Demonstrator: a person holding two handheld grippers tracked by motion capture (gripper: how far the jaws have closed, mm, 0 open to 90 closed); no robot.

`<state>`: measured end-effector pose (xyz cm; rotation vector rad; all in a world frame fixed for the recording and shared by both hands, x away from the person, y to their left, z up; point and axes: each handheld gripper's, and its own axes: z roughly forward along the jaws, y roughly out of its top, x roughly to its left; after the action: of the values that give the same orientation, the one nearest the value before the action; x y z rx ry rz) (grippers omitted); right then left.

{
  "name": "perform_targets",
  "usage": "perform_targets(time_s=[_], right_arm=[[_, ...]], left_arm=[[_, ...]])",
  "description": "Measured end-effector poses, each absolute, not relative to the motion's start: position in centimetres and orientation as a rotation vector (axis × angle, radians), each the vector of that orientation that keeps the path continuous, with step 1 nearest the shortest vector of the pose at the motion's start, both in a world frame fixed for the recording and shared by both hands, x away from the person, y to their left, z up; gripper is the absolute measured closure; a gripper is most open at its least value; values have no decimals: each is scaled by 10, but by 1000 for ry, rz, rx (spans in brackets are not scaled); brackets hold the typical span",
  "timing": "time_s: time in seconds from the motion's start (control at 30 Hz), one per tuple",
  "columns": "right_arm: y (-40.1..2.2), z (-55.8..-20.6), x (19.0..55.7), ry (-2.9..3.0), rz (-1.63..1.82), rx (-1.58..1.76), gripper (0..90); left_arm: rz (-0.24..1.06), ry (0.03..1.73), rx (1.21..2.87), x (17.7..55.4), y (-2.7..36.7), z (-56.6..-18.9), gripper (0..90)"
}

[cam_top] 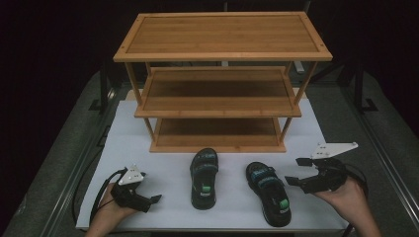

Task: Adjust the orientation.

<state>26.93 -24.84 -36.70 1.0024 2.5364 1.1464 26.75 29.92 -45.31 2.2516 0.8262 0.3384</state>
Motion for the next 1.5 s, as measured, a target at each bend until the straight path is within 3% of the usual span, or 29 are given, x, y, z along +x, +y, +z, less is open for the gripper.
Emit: perform_targets(time_s=[0.47, 1.13, 1.5], right_arm=[[-221, -360, 278, 2700, 1162, 821, 308], [-199, -376, 293, 2921, 1125, 696, 524], [-196, -382, 297, 2970, 1108, 680, 562]], left_arm=[[339, 826, 2252, 268, 299, -453, 6], [338, 826, 2252, 268, 299, -453, 6], [338, 827, 2251, 268, 299, -453, 6]])
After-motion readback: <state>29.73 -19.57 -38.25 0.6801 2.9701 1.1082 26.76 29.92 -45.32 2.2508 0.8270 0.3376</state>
